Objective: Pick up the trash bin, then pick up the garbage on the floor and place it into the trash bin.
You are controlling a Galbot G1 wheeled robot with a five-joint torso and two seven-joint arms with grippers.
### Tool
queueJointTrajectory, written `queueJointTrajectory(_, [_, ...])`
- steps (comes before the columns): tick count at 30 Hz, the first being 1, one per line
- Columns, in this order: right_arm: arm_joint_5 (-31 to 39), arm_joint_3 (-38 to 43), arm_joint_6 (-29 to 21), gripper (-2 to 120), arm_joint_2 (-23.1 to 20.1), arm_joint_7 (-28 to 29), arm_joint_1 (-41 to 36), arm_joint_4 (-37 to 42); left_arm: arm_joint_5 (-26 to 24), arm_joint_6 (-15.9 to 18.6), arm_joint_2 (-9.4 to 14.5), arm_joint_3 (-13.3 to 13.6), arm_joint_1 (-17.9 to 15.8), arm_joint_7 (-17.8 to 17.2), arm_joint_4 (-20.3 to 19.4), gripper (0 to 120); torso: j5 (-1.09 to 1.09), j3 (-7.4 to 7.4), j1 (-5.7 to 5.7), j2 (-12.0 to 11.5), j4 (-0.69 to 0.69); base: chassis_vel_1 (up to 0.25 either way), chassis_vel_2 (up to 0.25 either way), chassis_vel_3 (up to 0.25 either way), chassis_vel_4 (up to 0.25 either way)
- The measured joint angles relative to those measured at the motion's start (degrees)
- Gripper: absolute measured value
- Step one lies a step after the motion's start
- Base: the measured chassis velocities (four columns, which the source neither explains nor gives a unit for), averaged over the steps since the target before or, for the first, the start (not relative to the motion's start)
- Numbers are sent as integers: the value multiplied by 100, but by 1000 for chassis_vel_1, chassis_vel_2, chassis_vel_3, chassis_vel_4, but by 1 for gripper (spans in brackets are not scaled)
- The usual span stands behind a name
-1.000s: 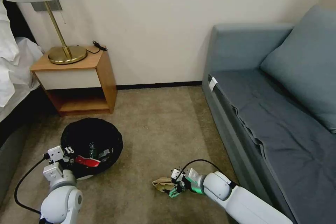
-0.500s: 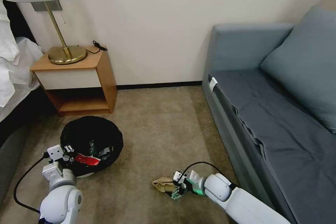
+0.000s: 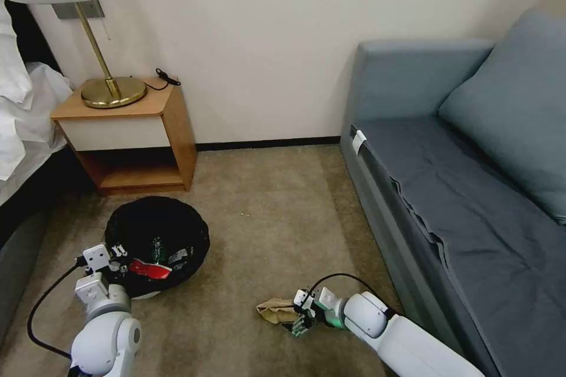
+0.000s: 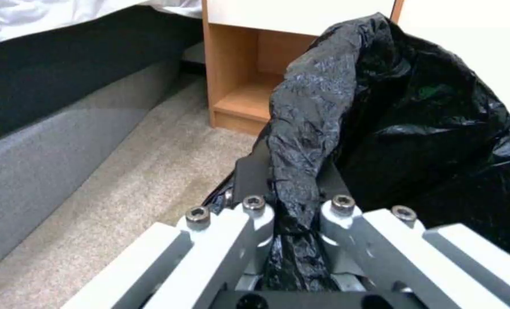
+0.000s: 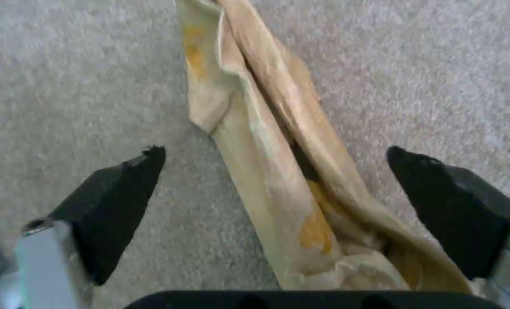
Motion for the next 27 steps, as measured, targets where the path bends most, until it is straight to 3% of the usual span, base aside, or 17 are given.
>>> queueJointTrajectory(27, [-285,327,90,0,169,-211,-33,-348,-86,-81,42,-19,-47,-47,92,4,0,0,0,0,0,0,0,0,0])
